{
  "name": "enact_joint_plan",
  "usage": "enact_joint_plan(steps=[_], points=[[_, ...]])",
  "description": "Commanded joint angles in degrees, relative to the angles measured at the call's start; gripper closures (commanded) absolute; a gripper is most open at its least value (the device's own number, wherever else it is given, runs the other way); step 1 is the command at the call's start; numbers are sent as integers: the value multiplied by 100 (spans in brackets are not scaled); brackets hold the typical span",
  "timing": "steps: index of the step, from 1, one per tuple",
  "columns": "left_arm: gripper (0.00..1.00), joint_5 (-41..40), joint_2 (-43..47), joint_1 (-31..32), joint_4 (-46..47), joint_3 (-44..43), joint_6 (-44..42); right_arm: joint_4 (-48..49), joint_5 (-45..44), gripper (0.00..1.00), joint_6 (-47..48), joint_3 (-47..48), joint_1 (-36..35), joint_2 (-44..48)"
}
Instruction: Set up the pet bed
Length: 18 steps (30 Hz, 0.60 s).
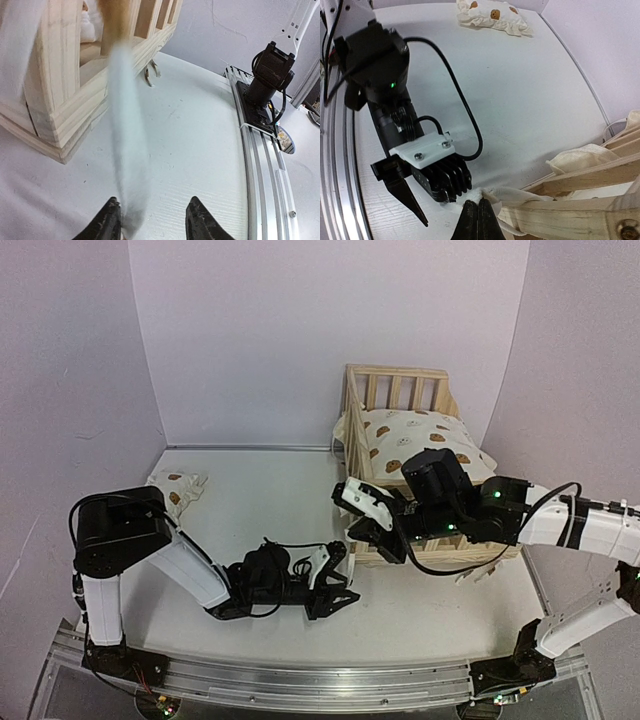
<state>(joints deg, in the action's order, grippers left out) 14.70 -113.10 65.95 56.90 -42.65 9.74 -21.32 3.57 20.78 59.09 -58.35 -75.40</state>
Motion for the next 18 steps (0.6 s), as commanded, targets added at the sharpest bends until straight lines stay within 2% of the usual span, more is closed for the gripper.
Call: enact_joint_plan(steps=[1, 4, 6, 10, 11, 14, 15, 18], points=[[67, 0, -168, 9, 256, -195, -417, -201, -190, 100, -732, 625, -133, -76], [90, -53, -283, 15, 286, -225, -610, -428, -347, 100, -875, 738, -231, -132], [99, -218, -331, 10, 282, -210, -706, -682, -550, 100, -1057, 880, -253, -150], [100, -432, -271, 14, 351, -66, -870, -1208, -803, 100, -1351, 1062, -284, -156], [96, -322, -213, 10, 418, -7, -863, -1209, -803, 100, -1314, 997, -283, -132], [66, -132, 18, 22, 553, 199, -734, -1130, -820, 100, -1302, 892, -284, -159], [59, -210, 83, 26, 645, 264, -665, -1106, -782, 100, -1304, 900, -283, -175], [49, -493, 80, 40, 732, 195, -541, -955, -687, 100, -1363, 894, -286, -190]])
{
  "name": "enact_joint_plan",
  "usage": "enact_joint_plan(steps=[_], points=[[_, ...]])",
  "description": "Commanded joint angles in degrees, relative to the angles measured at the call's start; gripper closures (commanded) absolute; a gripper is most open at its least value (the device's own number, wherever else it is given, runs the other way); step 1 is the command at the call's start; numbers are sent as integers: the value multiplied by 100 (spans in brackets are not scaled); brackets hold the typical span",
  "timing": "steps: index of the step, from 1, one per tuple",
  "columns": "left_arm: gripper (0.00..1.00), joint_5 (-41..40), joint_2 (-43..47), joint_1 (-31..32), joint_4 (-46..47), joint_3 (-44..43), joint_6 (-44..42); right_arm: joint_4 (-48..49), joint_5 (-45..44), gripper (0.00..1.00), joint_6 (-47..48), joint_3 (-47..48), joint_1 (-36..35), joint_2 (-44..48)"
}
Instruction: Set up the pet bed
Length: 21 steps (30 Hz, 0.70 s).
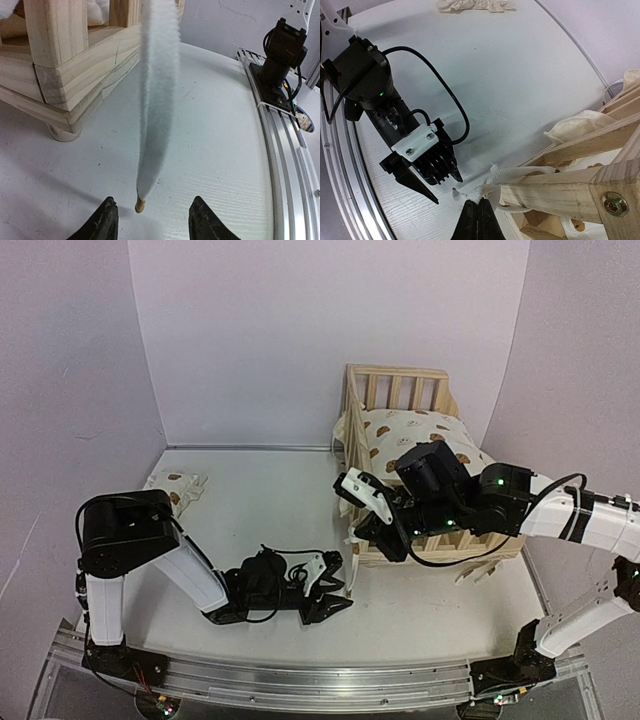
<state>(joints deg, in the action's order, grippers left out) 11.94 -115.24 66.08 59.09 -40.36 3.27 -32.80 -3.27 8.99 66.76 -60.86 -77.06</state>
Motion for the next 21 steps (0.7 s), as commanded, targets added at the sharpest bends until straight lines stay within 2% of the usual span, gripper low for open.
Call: enact_joint_plan(steps=[1, 4, 7, 10, 14, 15, 18, 21], points=[[46, -325, 227, 27, 516, -104, 108, 211, -7, 100, -217, 139, -32, -35], [43, -360, -25, 32, 563, -383, 1, 212, 31, 100, -274, 136, -36, -23], [46, -452, -330, 36, 573, -671, -69, 212, 83, 100, -375, 114, -37, 33], [59, -548, -477, 36, 573, -811, -242, 197, 111, 100, -595, 81, -31, 121], [97, -998, -441, 5, 560, -539, -490, -425, -80, 100, -1198, 263, -34, 149], [100, -1068, -321, -3, 560, -345, -524, -662, -100, 100, -1369, 337, -31, 120], [100, -1140, 225, 1, 417, 253, -663, -1319, 164, 100, -1872, 463, -35, 13], [100, -1137, 756, 17, -288, 439, -768, -1505, 611, 100, -2199, 272, -32, -94]])
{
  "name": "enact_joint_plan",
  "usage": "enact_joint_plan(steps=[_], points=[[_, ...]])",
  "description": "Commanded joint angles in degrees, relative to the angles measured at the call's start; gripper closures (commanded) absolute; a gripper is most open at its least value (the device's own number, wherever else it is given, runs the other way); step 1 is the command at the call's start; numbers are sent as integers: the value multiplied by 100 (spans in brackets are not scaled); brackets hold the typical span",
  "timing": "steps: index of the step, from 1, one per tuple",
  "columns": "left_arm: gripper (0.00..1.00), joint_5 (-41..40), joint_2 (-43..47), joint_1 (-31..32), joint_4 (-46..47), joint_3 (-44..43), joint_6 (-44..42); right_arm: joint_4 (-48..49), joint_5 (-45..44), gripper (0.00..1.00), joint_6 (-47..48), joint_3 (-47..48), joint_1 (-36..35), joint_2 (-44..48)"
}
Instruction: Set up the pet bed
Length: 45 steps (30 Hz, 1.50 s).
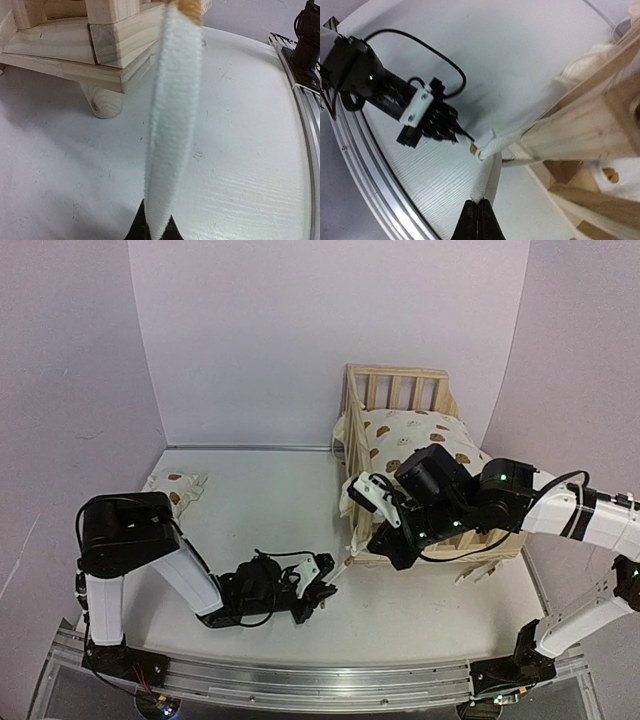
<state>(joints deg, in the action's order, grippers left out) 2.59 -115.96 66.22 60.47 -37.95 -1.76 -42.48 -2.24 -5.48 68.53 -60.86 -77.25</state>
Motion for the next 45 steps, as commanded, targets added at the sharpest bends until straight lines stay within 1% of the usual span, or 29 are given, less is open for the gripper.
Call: enact_joint_plan(steps=[1, 3, 7, 10, 12, 16, 19, 21, 23, 25, 27, 29, 34, 39, 45], points=[[100, -132, 936, 5, -694, 201, -287, -510, 516, 100, -797, -16, -31, -103], [100, 54, 951, 2, -828, 188, -320, -409, 432, 100, -848, -161, -35, -171], [100, 145, 708, 1, -863, -39, -299, -400, -190, 100, -1249, -180, -31, -264], [100, -44, 476, -24, -927, -286, -227, -681, 132, 100, -1385, -131, -35, -394], [100, -405, 321, -61, -1056, -409, -28, -968, 87, 100, -1430, -151, -36, -433], [100, -639, 275, -231, -1363, -440, 430, -1171, -899, 100, -1521, -272, -53, -387], [100, -654, 330, -254, -1643, -369, 538, -892, -1578, 100, -1545, -117, -105, -329], [100, -431, 306, -258, -1695, -332, 583, -660, -1870, 100, -1487, 81, -178, -279], [100, -83, 298, -250, -1728, -362, 545, -414, -1962, 100, -1314, 201, -236, -181], [100, 287, 279, -249, -1767, -452, 457, -123, -1784, 100, -895, 249, -246, -67], [100, 716, 109, -251, -1921, -672, 396, 165, -1619, 100, -533, 282, -260, 48], [100, 950, -115, -218, -2027, -875, 414, 453, -1673, 100, -214, 312, -254, 91], [100, 974, -527, -193, -2030, -1232, 487, 988, -1612, 100, 753, 608, -255, -150], [100, 1172, -957, -135, -2015, -1652, 677, 1339, -1420, 100, 1221, 926, -259, -527], [100, 1002, -1043, 143, -1987, -1742, 467, 1773, -1146, 100, 1910, 1301, -256, -1028]])
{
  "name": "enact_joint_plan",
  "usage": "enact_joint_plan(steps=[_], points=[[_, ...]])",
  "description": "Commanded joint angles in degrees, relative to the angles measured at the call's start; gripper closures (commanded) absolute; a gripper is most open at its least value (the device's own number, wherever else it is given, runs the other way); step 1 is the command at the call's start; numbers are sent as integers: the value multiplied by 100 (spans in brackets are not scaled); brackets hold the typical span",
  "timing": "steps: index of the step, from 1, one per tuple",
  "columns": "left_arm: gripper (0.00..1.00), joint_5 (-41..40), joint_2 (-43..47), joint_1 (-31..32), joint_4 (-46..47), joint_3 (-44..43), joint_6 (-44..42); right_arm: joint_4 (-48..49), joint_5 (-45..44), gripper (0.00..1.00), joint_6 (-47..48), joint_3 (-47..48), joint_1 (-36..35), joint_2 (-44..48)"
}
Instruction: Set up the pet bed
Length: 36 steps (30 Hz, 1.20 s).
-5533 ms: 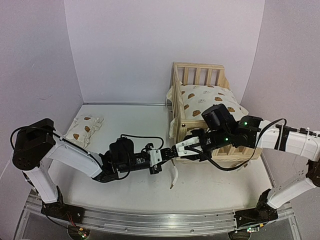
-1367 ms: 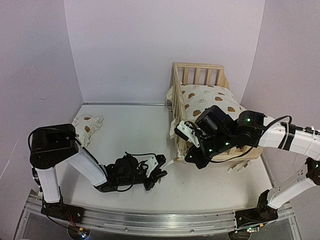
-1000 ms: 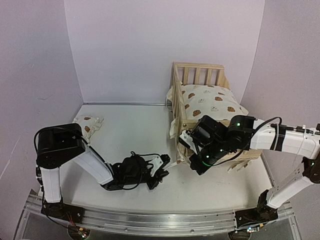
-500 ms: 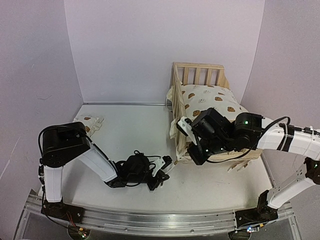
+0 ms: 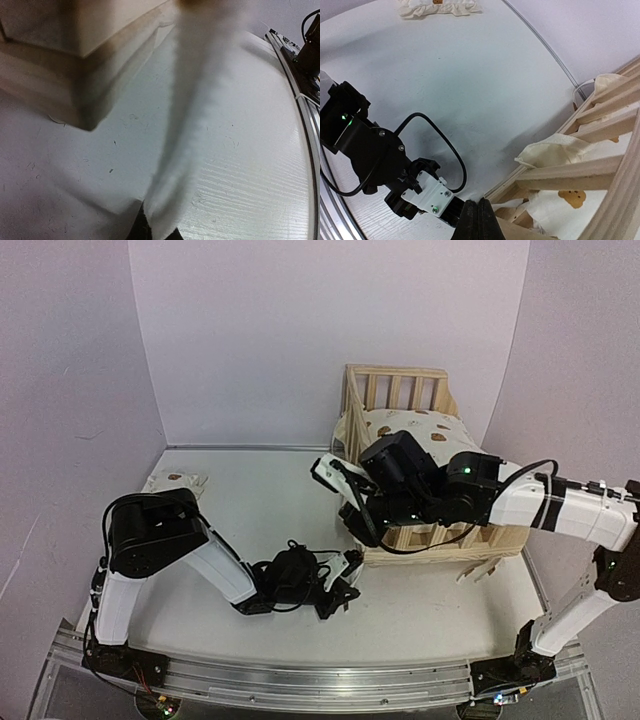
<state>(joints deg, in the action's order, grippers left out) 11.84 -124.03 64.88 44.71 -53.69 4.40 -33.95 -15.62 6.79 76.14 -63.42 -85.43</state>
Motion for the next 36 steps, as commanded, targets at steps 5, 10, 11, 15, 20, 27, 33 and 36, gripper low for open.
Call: enact_joint_plan(steps=[5, 10, 11, 15, 20, 27, 33, 36], points=[[100, -159, -214, 653, -419, -128, -634, 1033, 382, 100, 1105, 1071, 11, -834], [100, -260, -278, 691, -424, -115, -672, 1319, 705, 100, 1297, 1505, 92, -1306], [100, -261, -298, 707, -432, -137, -696, 1321, 776, 100, 1329, 1649, 95, -1404], [100, -303, -352, 774, -462, -194, -835, 1301, 798, 100, 1542, 1791, 102, -1600], [100, -521, -352, 811, -551, -264, -833, 1246, 509, 100, 1519, 1693, 106, -1737], [65, -862, 148, 808, -550, 32, -703, -376, 495, 51, -247, 2163, 99, -1397], [48, -975, 1373, 807, -560, 700, -722, -1204, 1503, 2, -1237, 1511, 95, -314], [45, -912, 2116, 787, -573, 1204, -592, -1304, 1676, 2, -1481, 1041, 94, 277]])
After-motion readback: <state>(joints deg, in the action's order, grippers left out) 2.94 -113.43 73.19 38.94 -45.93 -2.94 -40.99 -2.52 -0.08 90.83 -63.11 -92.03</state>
